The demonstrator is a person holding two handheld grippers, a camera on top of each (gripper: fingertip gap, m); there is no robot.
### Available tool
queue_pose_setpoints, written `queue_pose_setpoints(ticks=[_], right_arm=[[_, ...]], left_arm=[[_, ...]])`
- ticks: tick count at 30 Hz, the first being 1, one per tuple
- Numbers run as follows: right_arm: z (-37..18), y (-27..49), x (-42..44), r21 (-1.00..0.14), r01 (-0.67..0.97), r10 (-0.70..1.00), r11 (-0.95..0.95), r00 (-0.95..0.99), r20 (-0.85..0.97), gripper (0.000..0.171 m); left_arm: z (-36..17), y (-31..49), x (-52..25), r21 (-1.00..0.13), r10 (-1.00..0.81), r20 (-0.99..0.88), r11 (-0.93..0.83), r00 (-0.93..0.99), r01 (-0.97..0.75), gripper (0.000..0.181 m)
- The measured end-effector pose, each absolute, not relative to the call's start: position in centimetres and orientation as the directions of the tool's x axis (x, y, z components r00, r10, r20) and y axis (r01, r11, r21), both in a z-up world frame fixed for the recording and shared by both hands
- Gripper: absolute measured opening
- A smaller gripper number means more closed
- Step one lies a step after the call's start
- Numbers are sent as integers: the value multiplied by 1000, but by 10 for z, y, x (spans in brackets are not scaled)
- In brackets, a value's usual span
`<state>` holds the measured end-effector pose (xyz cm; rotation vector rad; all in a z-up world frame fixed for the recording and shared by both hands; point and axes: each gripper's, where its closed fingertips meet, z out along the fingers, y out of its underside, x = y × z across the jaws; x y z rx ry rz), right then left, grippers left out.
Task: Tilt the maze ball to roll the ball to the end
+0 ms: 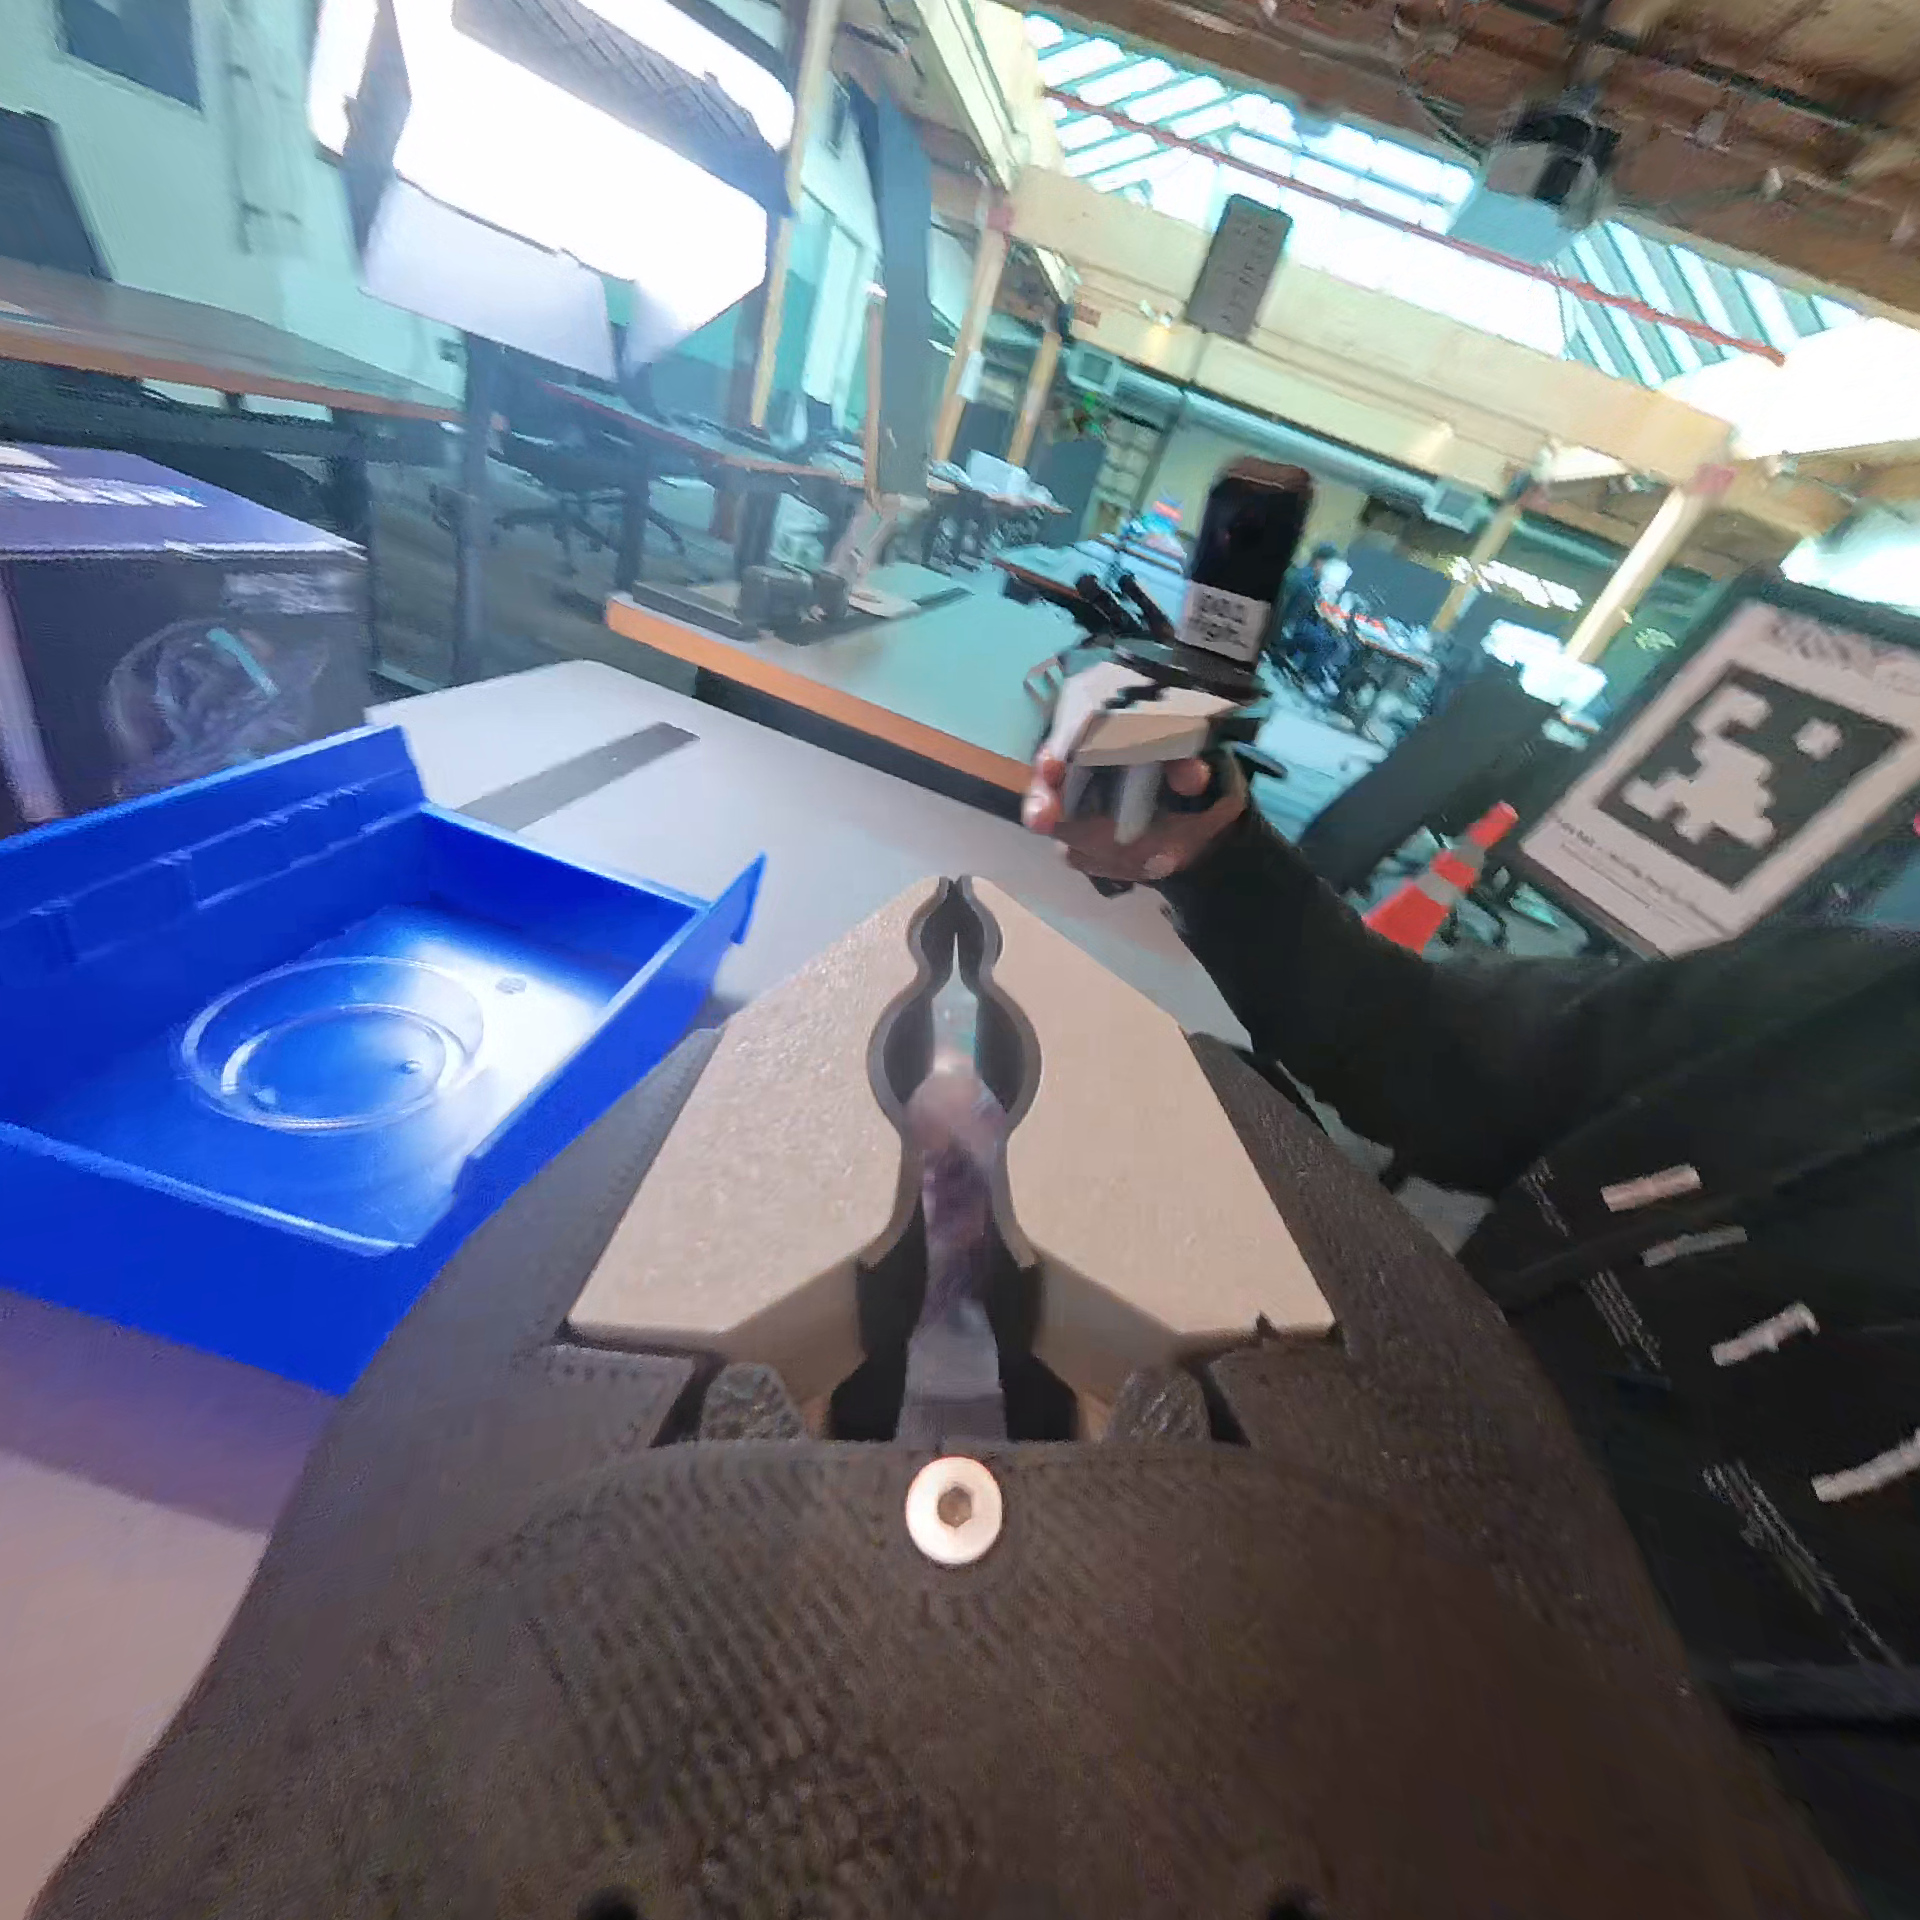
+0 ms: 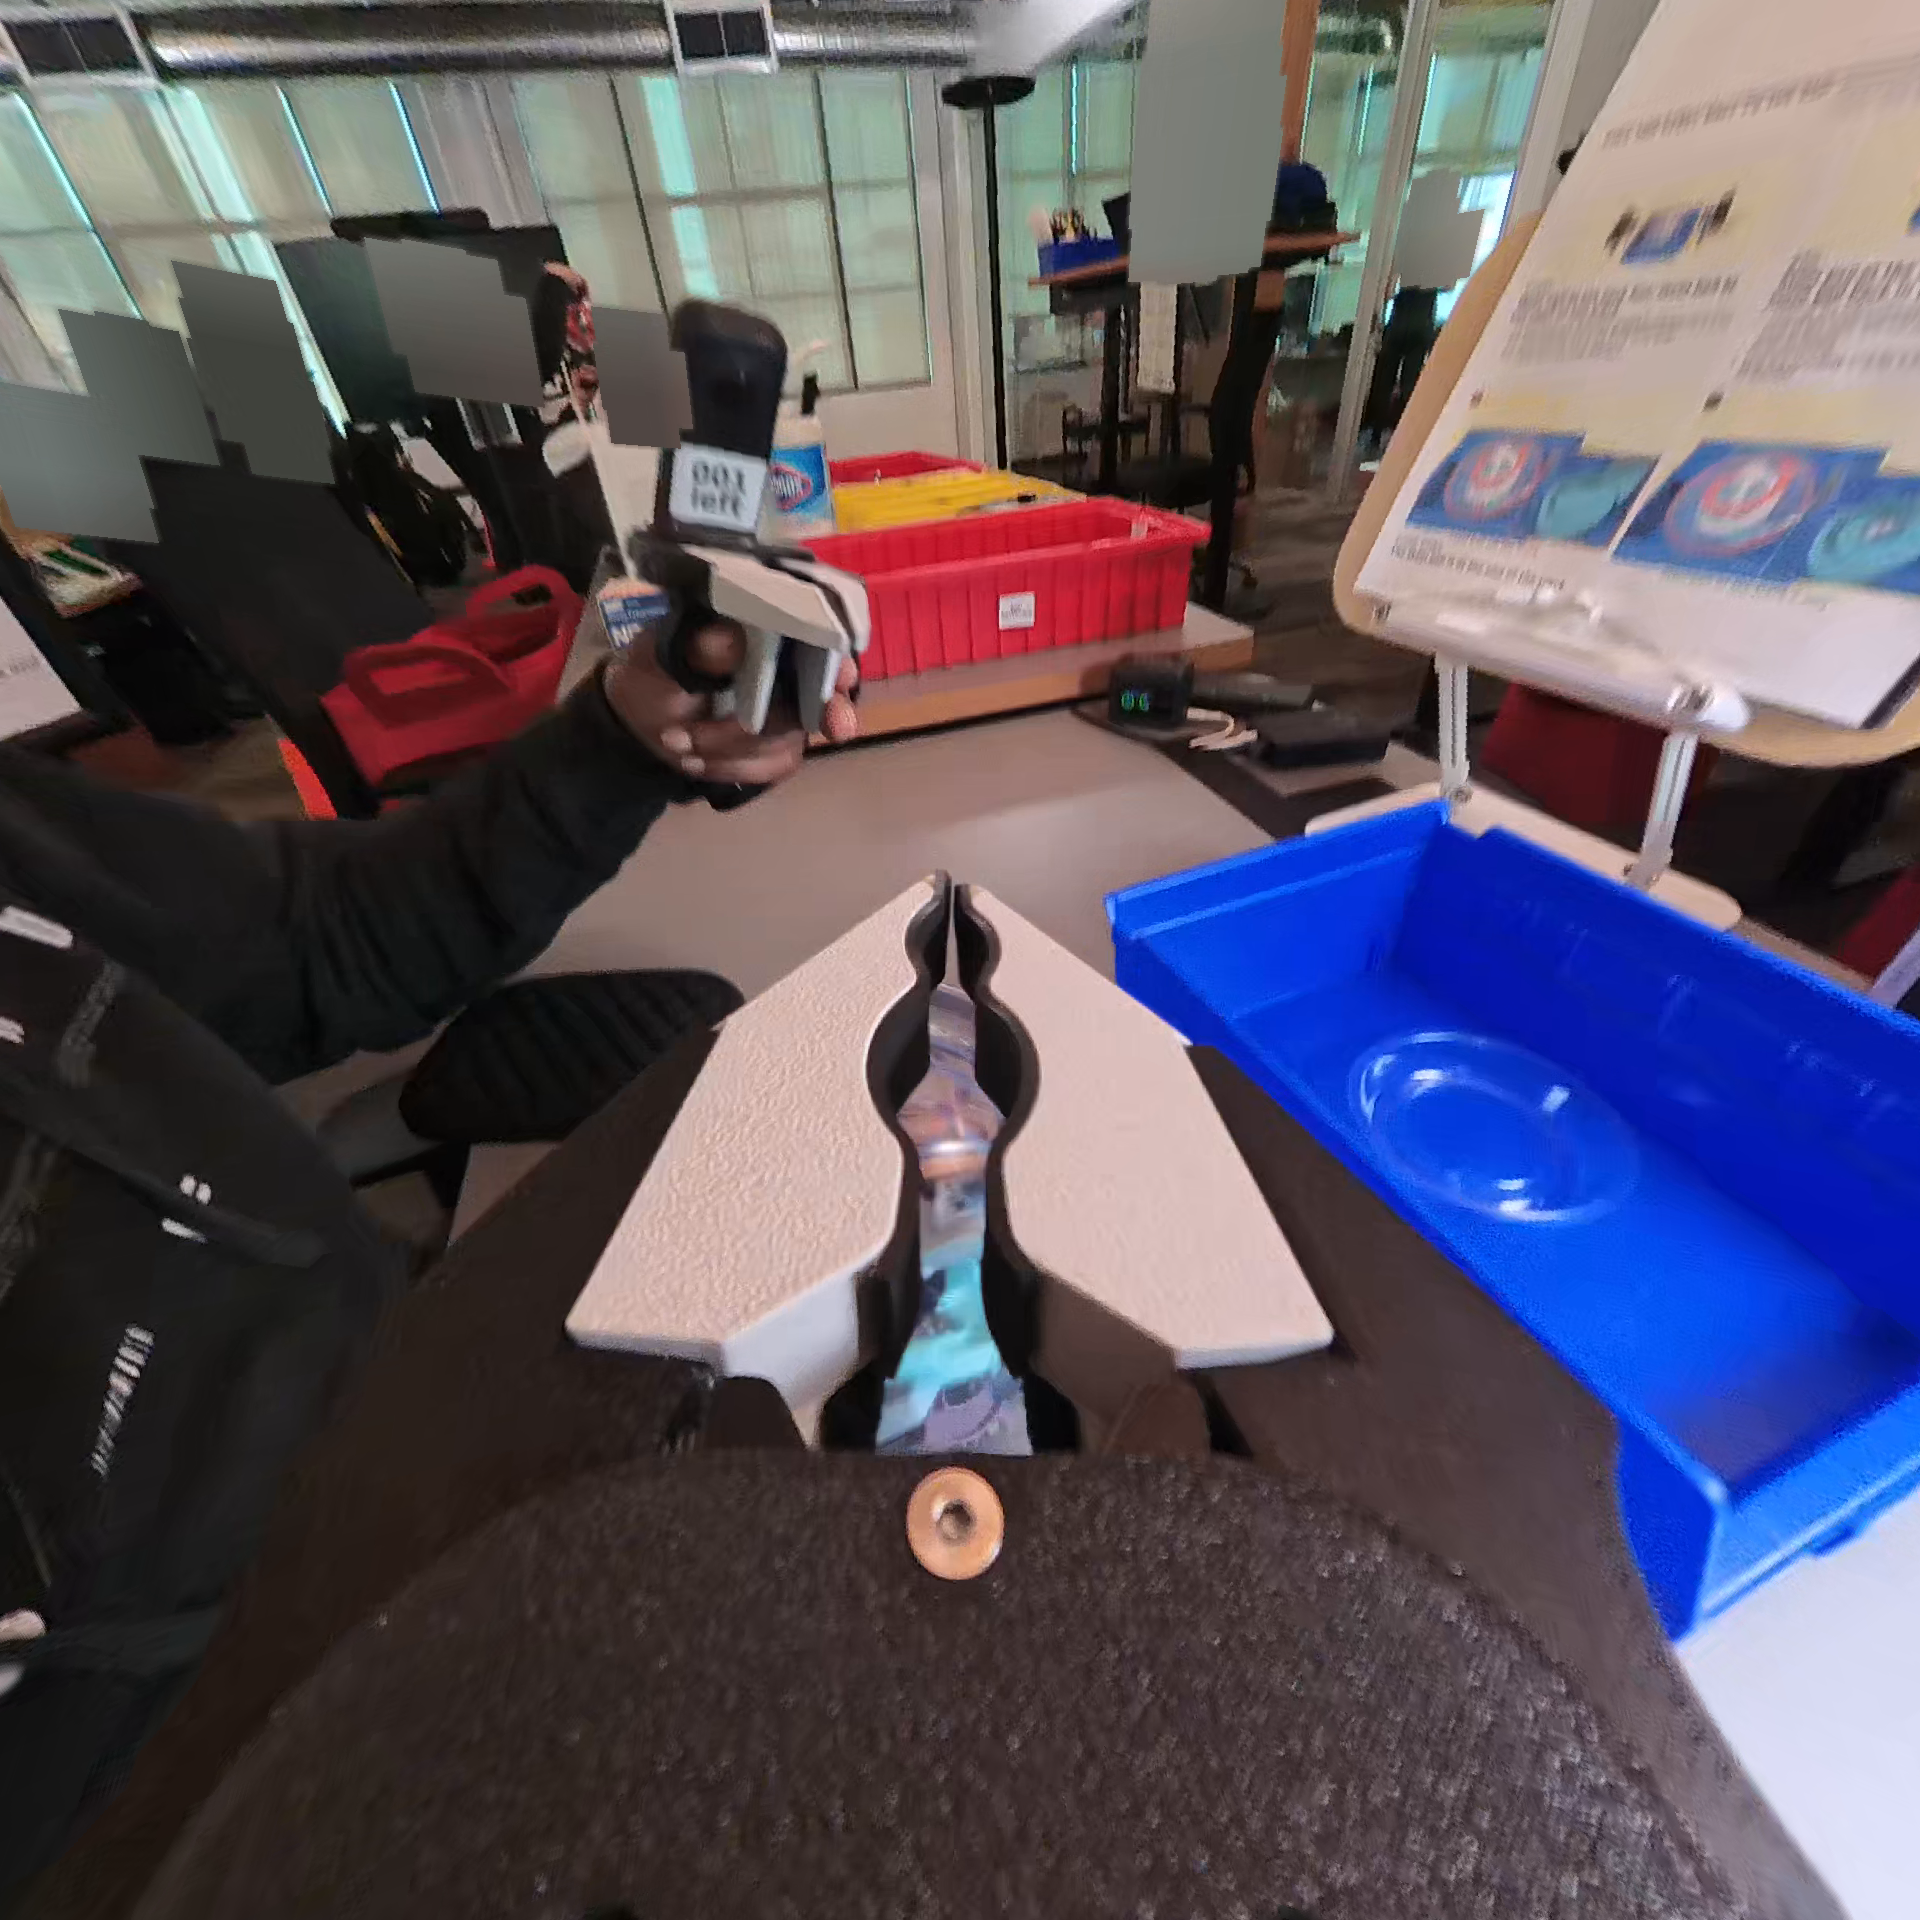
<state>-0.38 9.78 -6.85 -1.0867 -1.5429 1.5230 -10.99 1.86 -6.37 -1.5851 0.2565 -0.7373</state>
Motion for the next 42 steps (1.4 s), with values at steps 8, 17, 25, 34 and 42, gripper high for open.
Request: queue_pose_setpoints(ticks=[8,17,25,34,42], right_arm=[[-144,73,11,-976,194,929,100,-369,22,26],[-180,67,1,-934,324,923,147,-386,11,31],[-195,47,26,-947,274,864,168,-503,8,53],[-225,46,1,-909,254,831,331,-536,153,68],[-219,39,-54,-955,229,837,190,-546,35,69]], left_arm=[[-162,-11,3,-928,-746,-78,-189,661,-322,83],[-158,-35,35,-822,-790,-348,-2,505,-569,111],[-170,-32,-14,-866,-740,-213,-159,639,-473,91],[-149,-27,-86,-974,-552,-5,-186,834,-128,84],[-164,-24,-114,-951,-413,11,-287,911,-118,72]])
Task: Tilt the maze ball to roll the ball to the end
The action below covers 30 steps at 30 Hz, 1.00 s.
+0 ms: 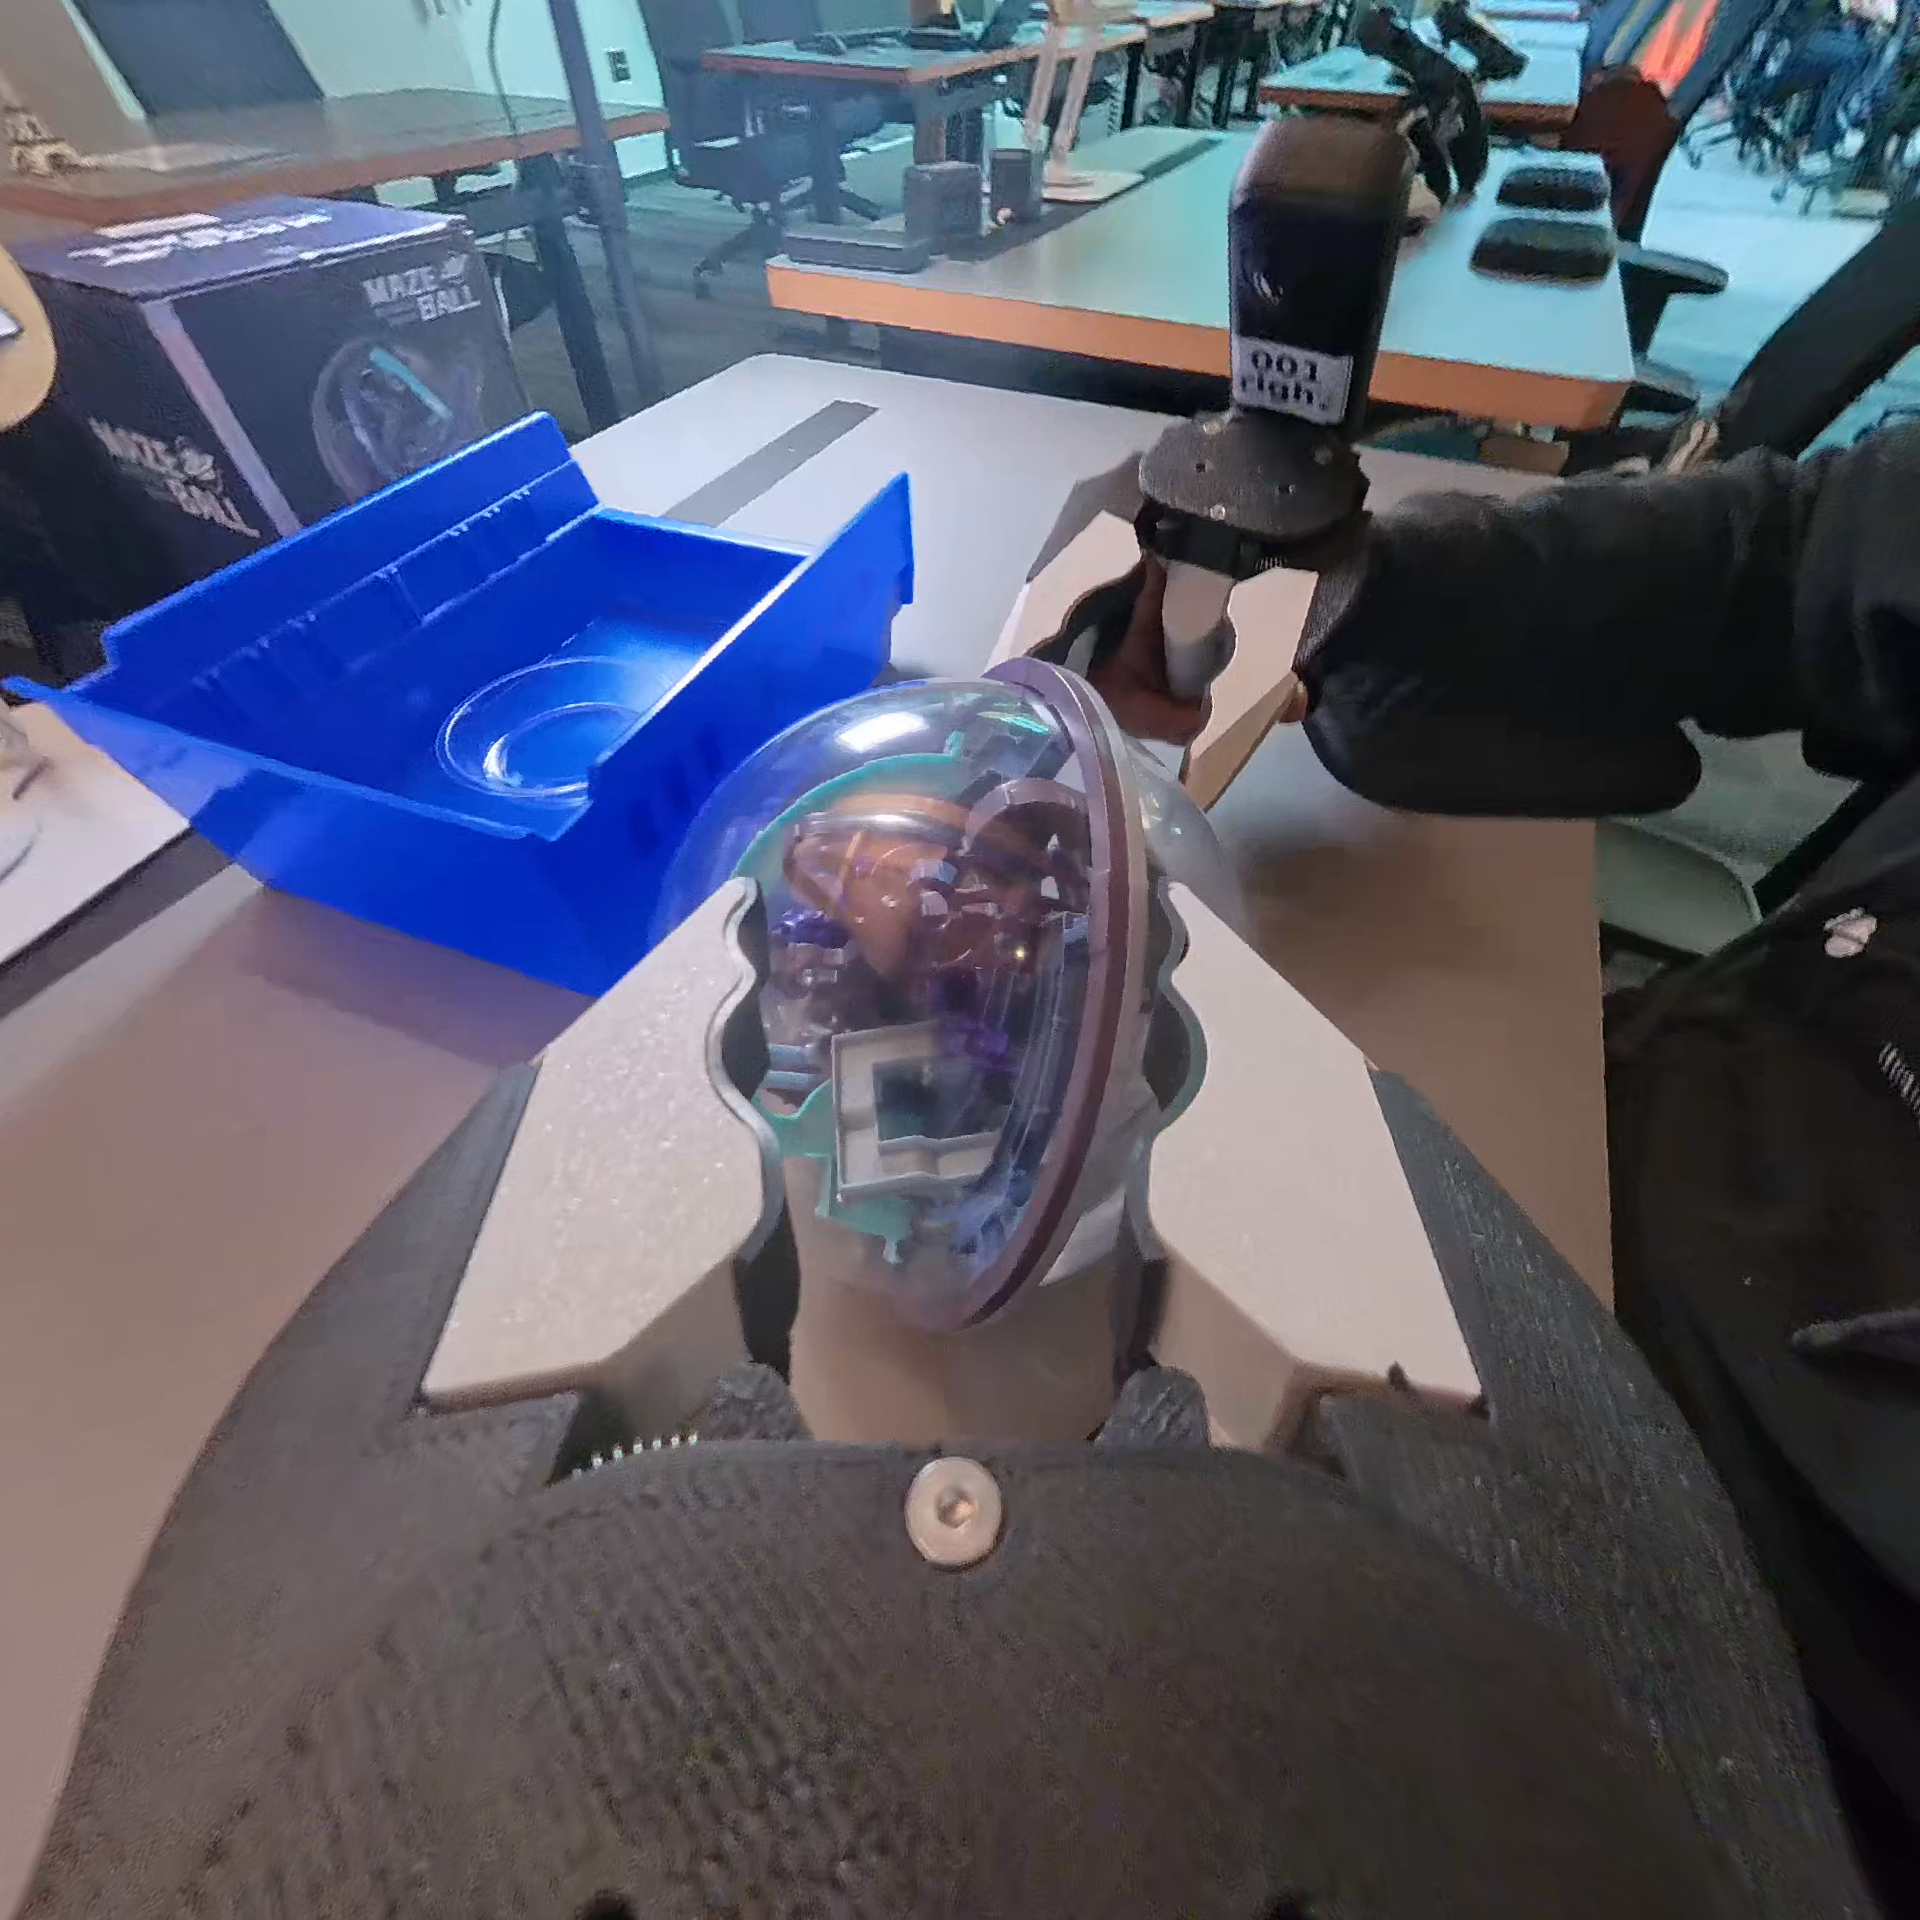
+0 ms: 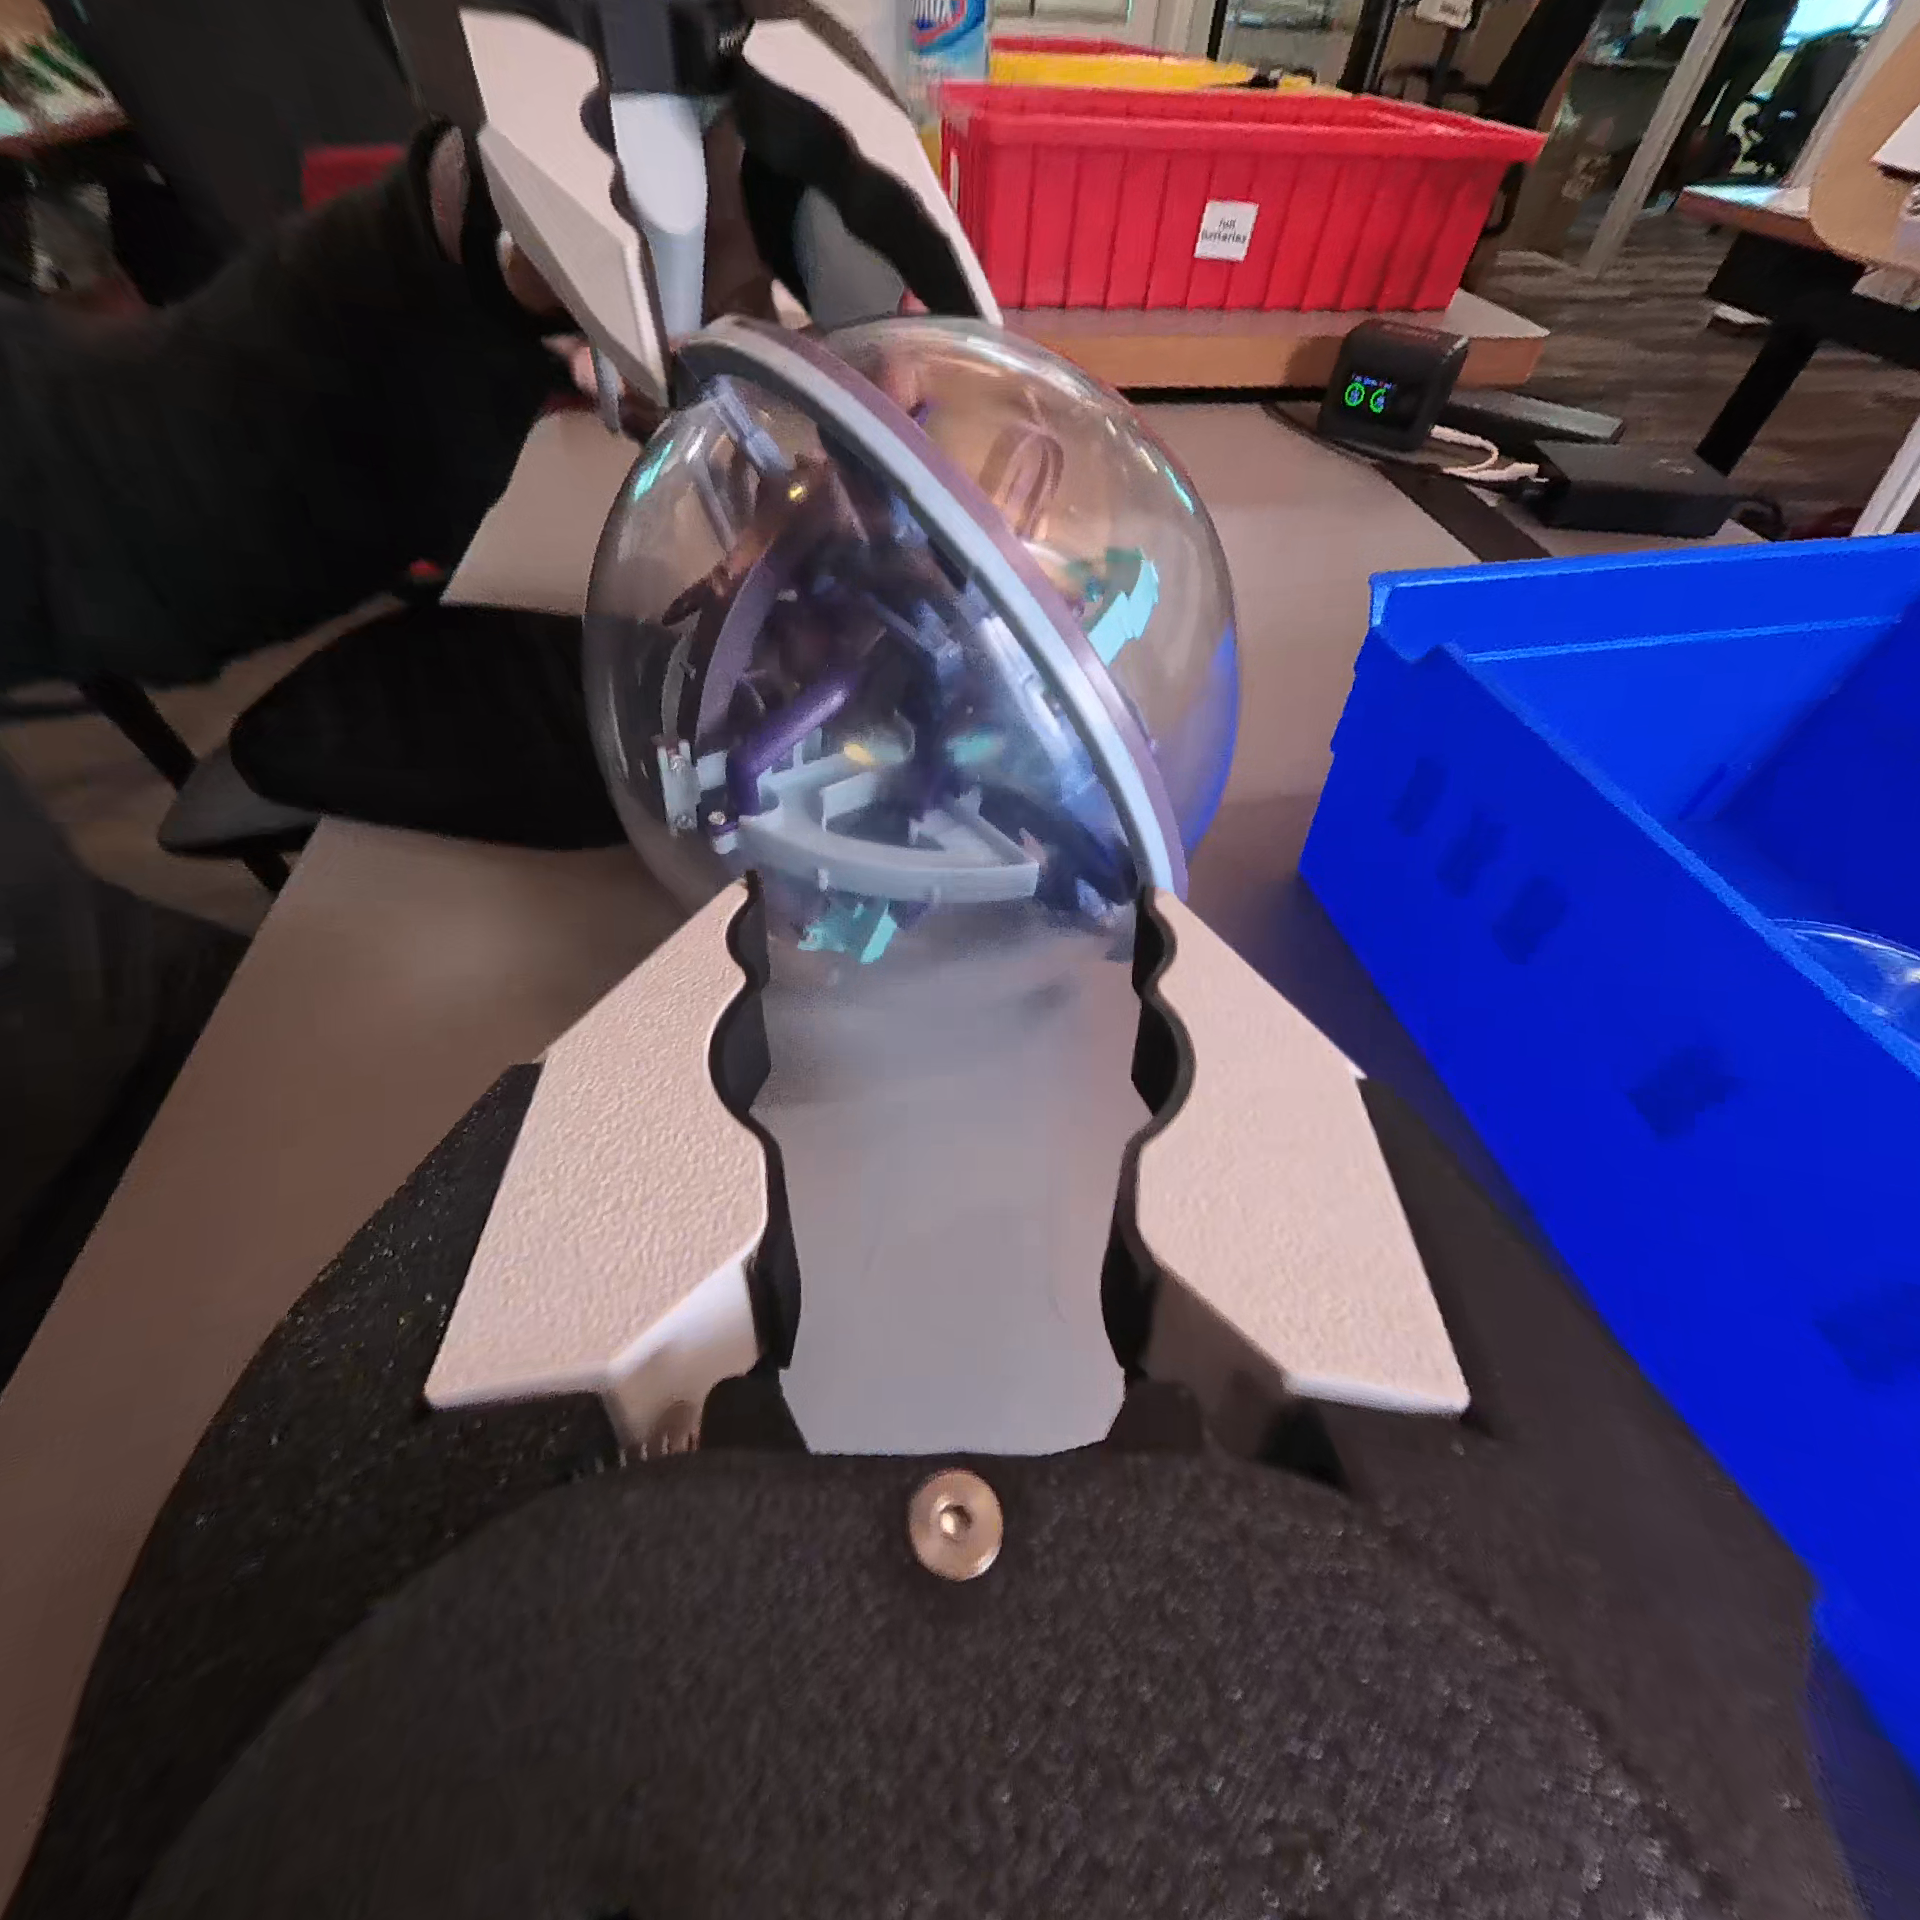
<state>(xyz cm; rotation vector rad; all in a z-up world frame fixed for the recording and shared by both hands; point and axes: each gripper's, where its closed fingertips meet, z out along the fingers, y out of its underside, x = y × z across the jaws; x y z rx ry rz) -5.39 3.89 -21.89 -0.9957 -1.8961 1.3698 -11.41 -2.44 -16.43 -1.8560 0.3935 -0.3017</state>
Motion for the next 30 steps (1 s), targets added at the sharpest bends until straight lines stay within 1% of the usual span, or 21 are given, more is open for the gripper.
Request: queue_pose_setpoints(ticks=[1,4,5,8,9,10,12,15,17,19,23,24,26,28,29,30], right_arm=[[-218,37,-57,-959,228,839,169,-544,19,68],[-219,35,-62,-962,231,851,145,-525,3,65],[-219,35,-63,-962,232,857,142,-515,3,65],[-221,34,-64,-962,243,862,126,-507,-15,66],[-221,34,-65,-963,242,862,120,-507,-20,65],[-220,34,-66,-965,239,862,110,-506,-27,65],[-219,38,-69,-968,238,869,85,-493,-45,65],[-216,40,-71,-971,233,869,50,-490,-73,61],[-216,42,-69,-971,231,870,59,-490,-64,61],[-215,47,-66,-972,220,875,81,-483,-36,62],[-206,66,-52,-976,197,879,88,-477,-17,64],[-207,71,-48,-976,204,875,81,-483,-28,63],[-214,79,-40,-968,242,867,57,-493,-72,60],[-224,83,-36,-960,276,861,34,-496,-112,51],[-229,82,-36,-955,294,856,26,-501,-131,46],[-234,79,-37,-950,311,850,22,-506,-146,45]], left_arm=[[-163,-24,-117,-951,-401,28,-292,916,-99,69],[-160,-22,-128,-952,-346,4,-289,938,-102,48],[-162,-22,-132,-948,-320,-34,-288,947,-132,40],[-173,-20,-141,-920,-250,-180,-299,951,-253,25],[-176,-19,-143,-909,-244,-216,-304,945,-286,17],[-179,-18,-146,-898,-239,-242,-312,940,-310,14],[-187,-14,-152,-865,-247,-303,-335,920,-375,13],[-199,-7,-158,-785,-275,-437,-349,856,-513,12],[-198,-3,-151,-770,-311,-461,-326,831,-549,9],[-187,0,-144,-787,-332,-445,-298,832,-540,7],[-154,-1,-128,-899,-392,-266,-229,880,-374,6],[-149,-1,-126,-923,-403,-202,-227,893,-311,6],[-143,-1,-127,-963,-423,-5,-240,906,-118,6],[-144,0,-140,-957,-413,204,-276,888,91,6],[-149,0,-148,-936,-407,303,-296,862,189,5],[-157,1,-157,-909,-389,389,-309,835,280,6]])
